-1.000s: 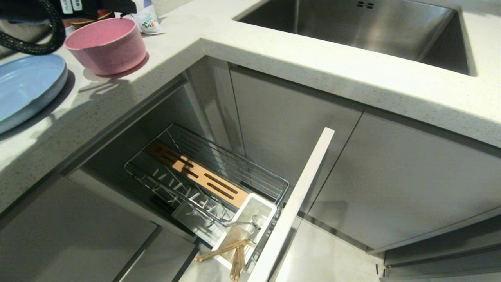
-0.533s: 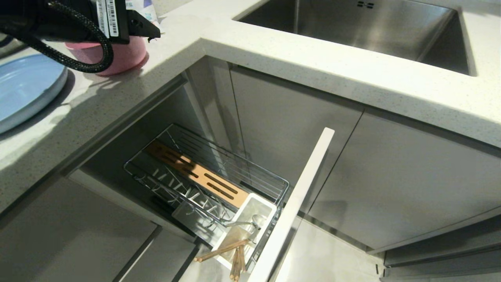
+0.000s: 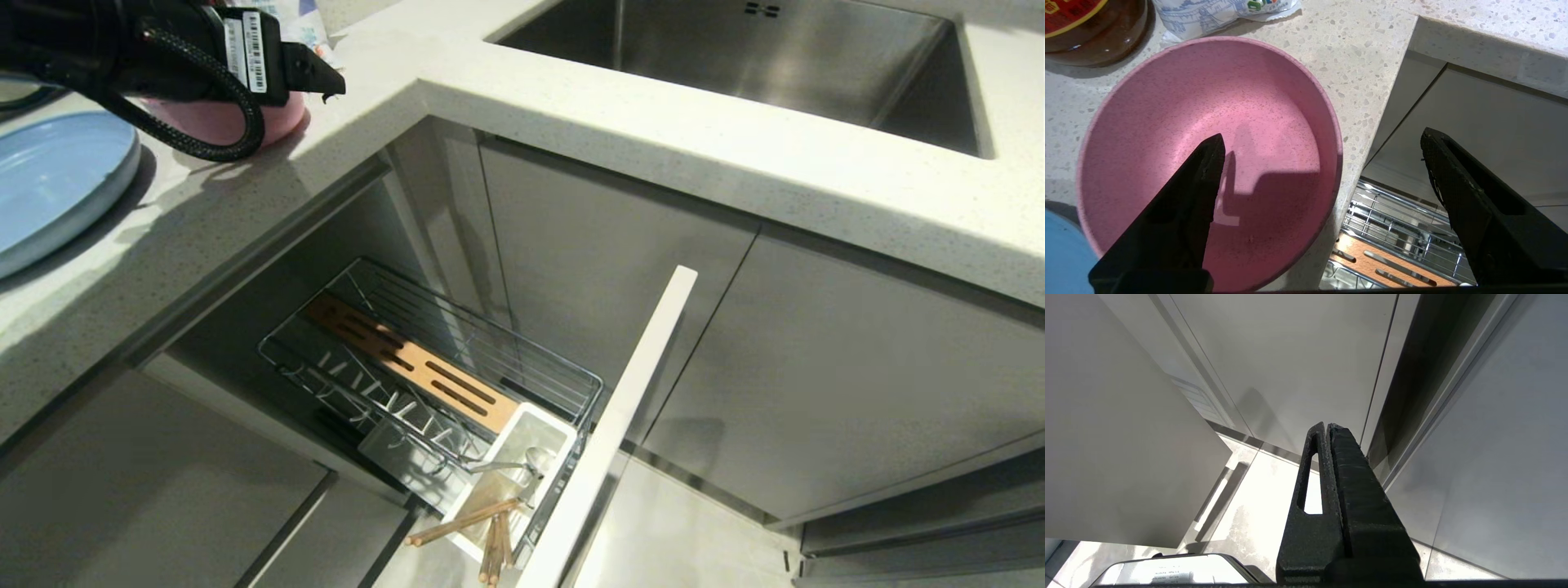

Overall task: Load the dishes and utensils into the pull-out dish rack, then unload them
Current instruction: Pick up the bowl and place it in the cupboard

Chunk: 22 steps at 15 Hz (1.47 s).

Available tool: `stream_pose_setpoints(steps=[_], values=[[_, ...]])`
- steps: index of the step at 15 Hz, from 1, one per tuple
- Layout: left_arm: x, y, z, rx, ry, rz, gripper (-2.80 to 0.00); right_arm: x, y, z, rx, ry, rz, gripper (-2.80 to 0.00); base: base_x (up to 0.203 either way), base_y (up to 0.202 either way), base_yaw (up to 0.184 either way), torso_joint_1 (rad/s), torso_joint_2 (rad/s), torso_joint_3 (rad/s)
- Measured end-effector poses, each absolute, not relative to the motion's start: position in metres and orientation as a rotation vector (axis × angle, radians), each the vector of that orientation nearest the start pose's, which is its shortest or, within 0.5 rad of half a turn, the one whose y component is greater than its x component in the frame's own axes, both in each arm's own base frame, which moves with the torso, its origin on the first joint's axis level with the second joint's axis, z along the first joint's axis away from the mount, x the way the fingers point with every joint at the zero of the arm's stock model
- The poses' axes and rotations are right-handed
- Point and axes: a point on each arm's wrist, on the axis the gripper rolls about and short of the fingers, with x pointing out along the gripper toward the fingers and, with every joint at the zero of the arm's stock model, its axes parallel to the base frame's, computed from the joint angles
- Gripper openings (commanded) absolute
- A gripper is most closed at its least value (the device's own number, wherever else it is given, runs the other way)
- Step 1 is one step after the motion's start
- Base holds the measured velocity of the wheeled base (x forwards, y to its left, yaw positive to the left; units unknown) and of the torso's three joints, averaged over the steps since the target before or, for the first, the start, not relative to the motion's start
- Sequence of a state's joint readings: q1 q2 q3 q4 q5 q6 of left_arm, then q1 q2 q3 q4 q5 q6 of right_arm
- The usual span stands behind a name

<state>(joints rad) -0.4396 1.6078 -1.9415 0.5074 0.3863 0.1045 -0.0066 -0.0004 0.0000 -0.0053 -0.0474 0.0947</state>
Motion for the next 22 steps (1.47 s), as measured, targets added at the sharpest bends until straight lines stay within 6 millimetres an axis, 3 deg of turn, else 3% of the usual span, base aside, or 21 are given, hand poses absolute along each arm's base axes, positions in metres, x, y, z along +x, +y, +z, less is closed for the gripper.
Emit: stream_pose_setpoints(steps=[13,18,22], values=[[0.224,-0.096,0.416,0.235,0.132,-0.065,-2.80,-0.023,-0.001,0.076,0.095,-0.009,-0.054,-2.80,0.000,0.000,0.000,0.000,0.00,0.000],[0.199,-0.089,0.442,0.260,-0.033,-0.068,-2.80,-0.023,-0.001,0.076,0.095,-0.009,-0.054,-2.80,0.000,0.000,0.000,0.000,0.00,0.000],[0.173,-0.101,0.474,0.099,-0.307,-0.131,-2.80,-0.023,-0.001,0.076,0.095,-0.009,-0.054,-2.80,0.000,0.000,0.000,0.000,0.00,0.000]])
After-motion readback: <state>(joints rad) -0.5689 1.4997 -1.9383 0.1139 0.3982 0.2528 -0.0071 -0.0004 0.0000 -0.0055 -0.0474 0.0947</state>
